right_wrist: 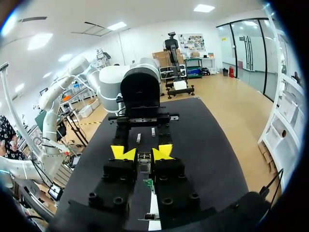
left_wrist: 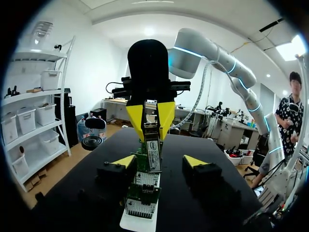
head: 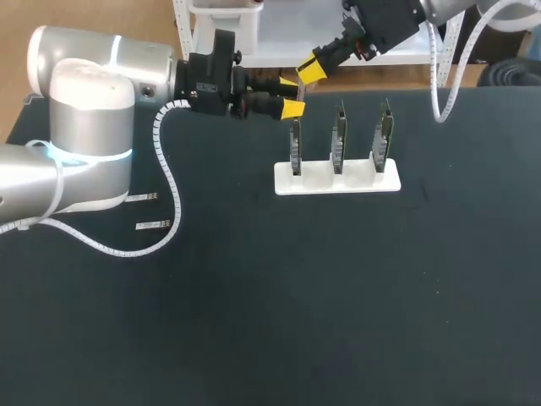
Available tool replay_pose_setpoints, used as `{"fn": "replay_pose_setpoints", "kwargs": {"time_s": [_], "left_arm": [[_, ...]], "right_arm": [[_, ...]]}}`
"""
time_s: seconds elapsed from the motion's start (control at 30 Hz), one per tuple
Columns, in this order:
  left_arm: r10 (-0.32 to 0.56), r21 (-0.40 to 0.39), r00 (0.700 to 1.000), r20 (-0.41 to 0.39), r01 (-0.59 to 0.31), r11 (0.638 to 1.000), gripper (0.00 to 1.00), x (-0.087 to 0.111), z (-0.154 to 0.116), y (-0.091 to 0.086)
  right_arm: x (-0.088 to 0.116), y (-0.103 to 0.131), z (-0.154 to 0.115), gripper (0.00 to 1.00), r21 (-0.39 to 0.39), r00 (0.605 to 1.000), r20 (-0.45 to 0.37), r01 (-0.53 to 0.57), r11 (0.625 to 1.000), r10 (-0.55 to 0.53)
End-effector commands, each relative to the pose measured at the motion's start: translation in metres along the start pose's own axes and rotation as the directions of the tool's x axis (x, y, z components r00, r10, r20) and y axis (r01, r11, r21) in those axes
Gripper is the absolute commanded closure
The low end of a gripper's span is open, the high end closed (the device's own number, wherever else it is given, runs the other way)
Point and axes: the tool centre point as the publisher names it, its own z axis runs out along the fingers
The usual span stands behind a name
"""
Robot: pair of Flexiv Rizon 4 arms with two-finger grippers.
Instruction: Pick up the optical module with the left hand, and insert it into the network port with the right hand.
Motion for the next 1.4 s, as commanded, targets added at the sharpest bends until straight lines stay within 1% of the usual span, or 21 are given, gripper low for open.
{"fn": "replay_pose_setpoints", "kwargs": {"time_s": [0.03,0.3,0.4,0.5,0.6,0.77,1.07,1.2,1.4], "left_arm": [[0.000,0.002,1.000,-0.003,0.000,1.000,0.00,0.000,-0.001,0.000],[0.054,-0.017,0.995,-0.079,-0.055,0.998,0.00,0.000,-0.010,-0.002],[0.064,-0.025,0.991,-0.121,-0.067,0.997,0.00,0.005,-0.015,-0.002],[0.061,-0.036,0.988,-0.141,-0.067,0.997,0.00,0.009,-0.021,0.000],[0.077,-0.053,0.975,-0.206,-0.089,0.995,0.00,0.016,-0.025,0.000],[0.073,-0.083,0.964,-0.255,-0.097,0.992,0.00,0.024,-0.030,0.003],[0.085,-0.076,0.955,-0.284,-0.111,0.991,0.00,0.029,-0.026,0.001],[0.068,-0.086,0.950,-0.305,-0.098,0.991,0.00,0.032,-0.028,0.001],[0.063,-0.090,0.948,-0.311,-0.096,0.991,0.00,0.033,-0.029,0.003]], "right_arm": [[0.001,0.001,-0.001,1.00,0.005,1.000,0.002,0.000,1.000,0.000],[0.001,0.002,-0.004,1.00,0.007,1.000,0.006,0.006,1.000,-0.006],[0.002,0.003,-0.004,1.00,0.005,1.000,0.004,0.007,1.000,-0.007],[0.003,0.003,-0.005,1.00,0.003,1.000,0.003,0.008,1.000,-0.008],[0.003,0.003,-0.005,1.00,0.001,1.000,0.003,0.009,1.000,-0.009],[0.004,0.003,-0.006,1.00,-0.003,1.000,0.004,0.011,1.000,-0.011],[0.006,0.003,-0.007,1.00,-0.004,1.000,0.001,0.011,1.000,-0.011],[0.007,0.003,-0.008,1.00,-0.010,1.000,-0.001,0.011,1.000,-0.011],[0.007,0.003,-0.008,1.00,-0.013,1.000,-0.002,0.011,1.000,-0.011]]}}
